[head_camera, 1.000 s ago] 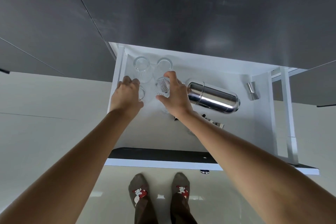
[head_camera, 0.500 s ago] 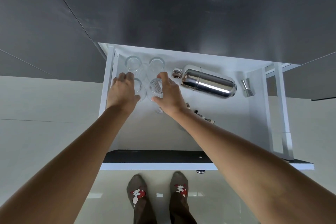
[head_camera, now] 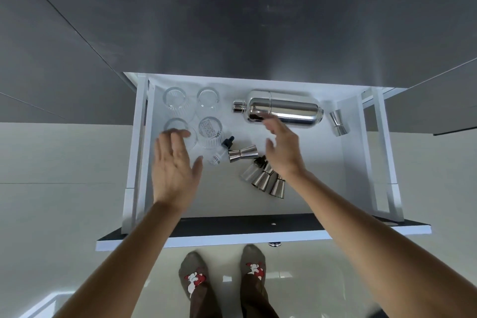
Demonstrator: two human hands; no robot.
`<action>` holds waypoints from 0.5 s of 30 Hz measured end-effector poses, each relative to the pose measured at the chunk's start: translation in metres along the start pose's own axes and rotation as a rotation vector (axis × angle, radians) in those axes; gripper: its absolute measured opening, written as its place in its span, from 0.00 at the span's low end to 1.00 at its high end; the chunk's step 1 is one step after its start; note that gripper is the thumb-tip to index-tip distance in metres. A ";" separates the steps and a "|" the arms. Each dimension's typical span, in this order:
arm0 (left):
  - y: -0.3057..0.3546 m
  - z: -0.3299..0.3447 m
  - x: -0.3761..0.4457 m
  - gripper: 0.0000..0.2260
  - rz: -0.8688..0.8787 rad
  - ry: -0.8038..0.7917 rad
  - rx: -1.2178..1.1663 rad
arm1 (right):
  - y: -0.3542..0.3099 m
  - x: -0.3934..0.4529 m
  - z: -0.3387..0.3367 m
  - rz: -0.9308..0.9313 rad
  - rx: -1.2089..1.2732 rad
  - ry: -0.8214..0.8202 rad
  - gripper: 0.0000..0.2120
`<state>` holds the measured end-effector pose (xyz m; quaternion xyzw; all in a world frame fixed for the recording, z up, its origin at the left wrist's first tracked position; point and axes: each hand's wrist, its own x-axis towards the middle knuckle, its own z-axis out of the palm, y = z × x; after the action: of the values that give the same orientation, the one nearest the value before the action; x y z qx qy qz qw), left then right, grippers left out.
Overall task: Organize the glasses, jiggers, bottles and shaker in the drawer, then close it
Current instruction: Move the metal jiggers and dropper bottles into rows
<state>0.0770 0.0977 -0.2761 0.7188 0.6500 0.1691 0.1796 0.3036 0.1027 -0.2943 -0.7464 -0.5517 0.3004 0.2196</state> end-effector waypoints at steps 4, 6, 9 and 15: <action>0.018 0.027 -0.019 0.15 0.303 -0.205 -0.079 | 0.052 -0.016 -0.034 0.259 -0.100 0.210 0.12; 0.028 0.045 -0.016 0.16 0.357 -0.306 -0.074 | 0.071 -0.023 -0.045 0.368 -0.153 0.170 0.10; 0.044 0.068 -0.002 0.22 0.325 -0.389 -0.038 | 0.078 -0.035 -0.044 0.484 -0.104 -0.130 0.13; 0.063 0.097 0.017 0.22 0.197 -0.426 0.150 | 0.068 -0.039 -0.016 0.577 -0.030 -0.317 0.31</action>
<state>0.1799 0.1050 -0.3310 0.8095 0.5349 -0.0184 0.2414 0.3535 0.0459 -0.3190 -0.8189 -0.3494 0.4546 0.0257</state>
